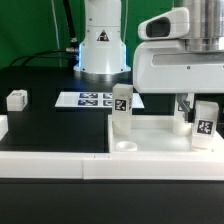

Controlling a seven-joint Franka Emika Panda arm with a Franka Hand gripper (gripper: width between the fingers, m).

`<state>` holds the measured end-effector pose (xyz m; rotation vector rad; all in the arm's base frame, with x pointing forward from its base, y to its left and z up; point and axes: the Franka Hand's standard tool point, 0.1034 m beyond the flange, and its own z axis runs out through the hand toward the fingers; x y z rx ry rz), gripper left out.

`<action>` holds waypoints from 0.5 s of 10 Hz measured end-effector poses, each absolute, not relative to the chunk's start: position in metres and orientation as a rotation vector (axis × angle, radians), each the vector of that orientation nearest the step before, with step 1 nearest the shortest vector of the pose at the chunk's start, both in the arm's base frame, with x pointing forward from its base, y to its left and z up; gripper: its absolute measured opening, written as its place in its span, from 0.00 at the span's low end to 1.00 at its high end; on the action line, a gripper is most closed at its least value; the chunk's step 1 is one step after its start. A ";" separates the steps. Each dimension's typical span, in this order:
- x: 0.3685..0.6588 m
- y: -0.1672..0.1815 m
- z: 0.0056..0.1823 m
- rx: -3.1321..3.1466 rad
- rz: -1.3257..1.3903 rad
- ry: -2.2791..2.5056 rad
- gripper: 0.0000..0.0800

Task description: Assemble square table

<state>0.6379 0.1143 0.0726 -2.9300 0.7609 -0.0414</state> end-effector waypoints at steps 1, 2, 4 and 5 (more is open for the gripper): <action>0.638 0.113 0.073 -2.884 -0.036 0.925 0.38; 0.637 0.113 0.072 -2.814 -0.026 1.119 0.38; 0.633 0.114 0.072 -2.561 -0.012 1.644 0.38; 0.632 0.113 0.071 -2.388 -0.033 1.894 0.38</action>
Offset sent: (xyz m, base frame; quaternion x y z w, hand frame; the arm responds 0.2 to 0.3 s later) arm -0.0173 0.0044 -0.0047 -0.0362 0.0479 0.4150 0.9079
